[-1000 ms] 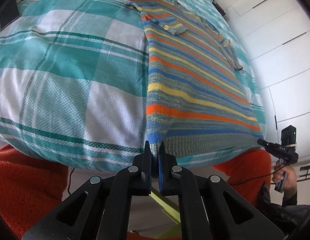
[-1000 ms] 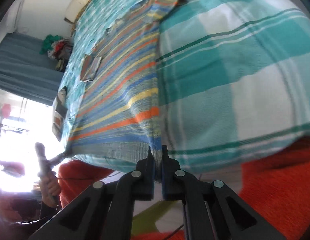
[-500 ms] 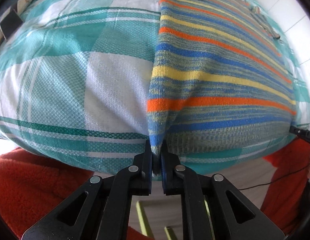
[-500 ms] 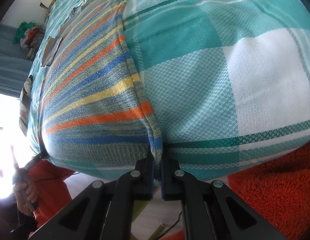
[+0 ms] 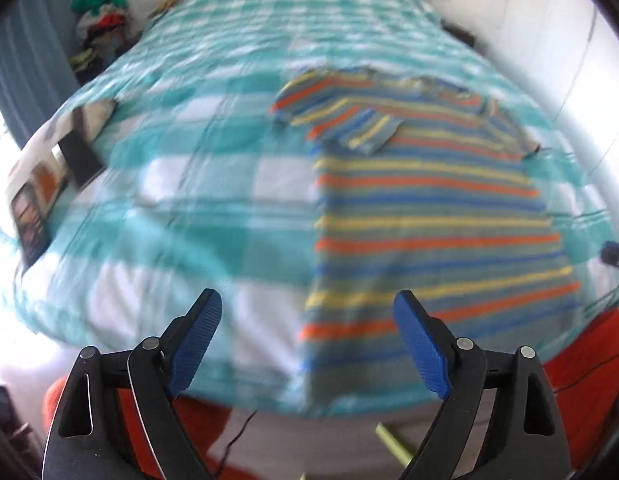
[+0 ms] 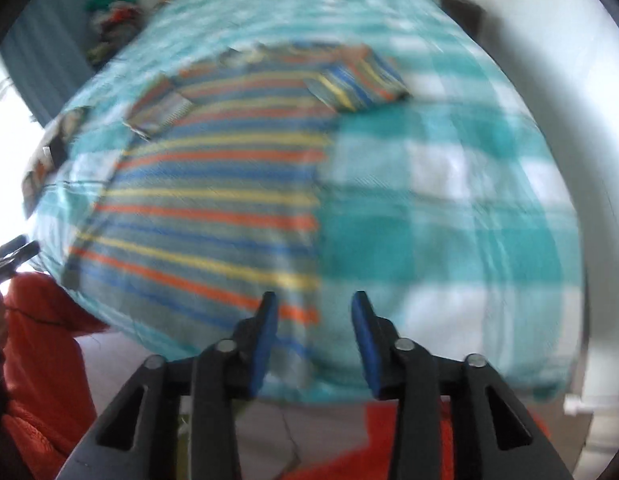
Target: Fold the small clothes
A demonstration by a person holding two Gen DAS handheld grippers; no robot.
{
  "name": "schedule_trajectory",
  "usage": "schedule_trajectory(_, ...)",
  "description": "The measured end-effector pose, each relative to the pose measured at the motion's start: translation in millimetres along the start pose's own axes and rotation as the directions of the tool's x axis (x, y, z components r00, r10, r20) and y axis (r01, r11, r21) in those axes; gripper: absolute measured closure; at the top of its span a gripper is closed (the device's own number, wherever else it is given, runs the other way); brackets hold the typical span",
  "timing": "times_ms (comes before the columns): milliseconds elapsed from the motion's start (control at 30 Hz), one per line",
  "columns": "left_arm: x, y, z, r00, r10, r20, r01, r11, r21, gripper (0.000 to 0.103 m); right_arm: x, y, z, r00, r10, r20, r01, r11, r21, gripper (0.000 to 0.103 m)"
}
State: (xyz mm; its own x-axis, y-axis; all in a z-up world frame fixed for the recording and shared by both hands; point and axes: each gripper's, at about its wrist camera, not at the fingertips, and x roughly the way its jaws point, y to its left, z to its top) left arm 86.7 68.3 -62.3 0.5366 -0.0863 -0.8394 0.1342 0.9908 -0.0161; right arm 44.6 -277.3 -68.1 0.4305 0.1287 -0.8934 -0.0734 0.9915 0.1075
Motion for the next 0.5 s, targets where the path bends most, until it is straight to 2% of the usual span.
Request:
schedule_trajectory(33,13.6,-12.7,7.3,1.000,-0.020,0.004,0.020,1.000,0.017,0.013,16.7,9.2,5.5,0.999,0.038,0.002,-0.038,0.999,-0.015,0.059)
schedule_trajectory(100,39.0,-34.8,7.0,0.999,-0.028,-0.023,0.029,0.999,0.042,0.013,55.5,19.5,5.4,0.994,0.093,-0.050,-0.095,0.995,-0.038,0.059)
schedule_trajectory(167,69.9,-46.5,-4.7,0.993,-0.008,-0.121,0.019,0.996,0.087,0.013,83.0,21.9,-6.7,0.989,0.074,-0.130,-0.082,0.995,-0.058,0.059)
schedule_trajectory(200,85.7,-46.9,-16.0,0.980,0.022,-0.197,0.002,0.993,0.120,0.014,91.8,18.2,-16.0,0.983,0.053,-0.175,-0.066,0.995,-0.068,0.059)
schedule_trajectory(233,89.1,-44.6,-29.8,0.973,0.030,-0.229,0.002,0.991,0.137,0.014,90.5,14.4,-23.3,0.980,0.050,-0.190,-0.064,0.996,-0.069,0.060)
schedule_trajectory(267,82.7,-41.3,-37.7,0.978,0.022,-0.209,0.008,0.990,0.142,0.012,81.6,10.1,-27.9,0.979,0.052,-0.199,-0.066,0.996,-0.065,0.061)
schedule_trajectory(333,64.7,-28.8,-45.5,0.984,0.045,-0.172,-0.023,0.992,0.125,0.012,60.4,3.1,-23.7,0.972,0.036,-0.232,-0.054,0.996,-0.071,0.061)
schedule_trajectory(367,57.3,-22.1,-45.1,0.988,0.042,-0.150,-0.028,0.995,0.094,0.012,48.7,-0.5,-14.7,0.977,0.028,-0.212,-0.047,0.995,-0.086,0.060)
schedule_trajectory(433,44.7,-7.1,-41.3,0.996,0.034,-0.081,-0.034,0.999,0.004,0.012,29.4,-6.3,19.3,0.993,-0.030,-0.114,0.012,0.987,-0.160,0.056)
schedule_trajectory(500,40.8,7.8,-34.2,0.998,0.052,-0.032,-0.055,0.994,-0.094,0.012,24.4,-9.6,60.9,0.997,-0.080,0.001,0.078,0.970,-0.230,0.041)
